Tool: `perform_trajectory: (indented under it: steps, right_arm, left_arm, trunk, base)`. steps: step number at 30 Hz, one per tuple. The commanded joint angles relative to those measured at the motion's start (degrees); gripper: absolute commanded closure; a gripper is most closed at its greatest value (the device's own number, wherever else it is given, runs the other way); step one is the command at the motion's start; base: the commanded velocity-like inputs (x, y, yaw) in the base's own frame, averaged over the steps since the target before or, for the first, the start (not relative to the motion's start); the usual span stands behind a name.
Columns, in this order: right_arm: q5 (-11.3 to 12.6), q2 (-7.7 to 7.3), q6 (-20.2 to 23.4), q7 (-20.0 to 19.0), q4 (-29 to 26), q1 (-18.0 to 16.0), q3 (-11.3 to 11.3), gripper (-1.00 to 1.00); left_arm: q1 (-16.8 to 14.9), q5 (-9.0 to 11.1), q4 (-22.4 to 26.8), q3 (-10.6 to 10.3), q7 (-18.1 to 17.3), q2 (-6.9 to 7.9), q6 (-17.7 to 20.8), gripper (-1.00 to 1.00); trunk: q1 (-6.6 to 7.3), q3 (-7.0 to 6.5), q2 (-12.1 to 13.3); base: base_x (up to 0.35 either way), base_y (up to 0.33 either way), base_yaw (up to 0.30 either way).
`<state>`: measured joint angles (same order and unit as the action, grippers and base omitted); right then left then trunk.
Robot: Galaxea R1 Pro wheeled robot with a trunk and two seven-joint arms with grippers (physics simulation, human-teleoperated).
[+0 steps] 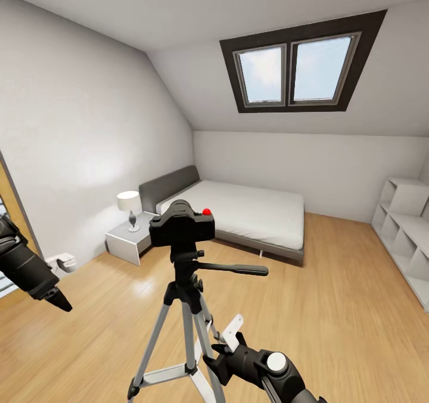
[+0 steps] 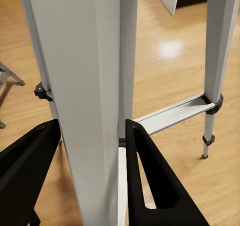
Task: Attach the digital camera to the camera tripod in the bedroom.
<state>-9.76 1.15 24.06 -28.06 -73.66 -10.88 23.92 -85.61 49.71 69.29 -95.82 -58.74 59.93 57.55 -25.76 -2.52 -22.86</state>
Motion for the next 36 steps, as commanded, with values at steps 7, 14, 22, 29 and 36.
perform_trajectory:
  steps: [7, 14, 22, 29, 36]
  right_arm:
    - [-0.53, 0.0, 0.09, -0.4, -0.13, -0.02, -0.12, 1.0]
    - [-0.52, -0.01, 0.11, -0.43, -0.14, -0.02, -0.18, -1.0]
    - [-0.52, -0.01, 0.17, -0.47, -0.16, -0.02, -0.14, -1.0]
    - [-0.52, -0.01, 0.34, -0.53, -0.2, -0.02, -0.19, -1.0]
    - [-0.48, -0.07, 0.6, -0.61, -0.46, -0.02, -0.39, -1.0]
  left_arm:
    - [7.91, 0.93, -1.98, 9.42, 2.26, -0.07, -0.32, -1.0]
    - [16.63, 1.25, -4.83, 18.73, 4.69, -0.78, -0.3, -1.0]
    - [21.98, 1.27, -8.96, 22.01, 5.9, -1.52, -1.07, -1.0]
    - [23.83, 1.45, -10.25, 23.73, 9.49, -1.94, -3.25, -1.0]
    - [26.18, 2.32, -11.13, 24.95, 12.85, -3.87, -4.8, -1.0]
  trunk:
    - [-0.03, 0.03, -0.06]
    - [-0.03, 0.03, -0.06]
    - [-0.03, 0.03, -0.06]
    - [-0.03, 0.03, -0.06]
    - [-0.03, 0.03, -0.06]
  base:
    - [0.0, 0.0, 0.0]
    - [0.0, 0.0, 0.0]
    - [0.0, 0.0, 0.0]
    - [0.0, 0.0, 0.0]
    - [0.0, 0.0, 0.0]
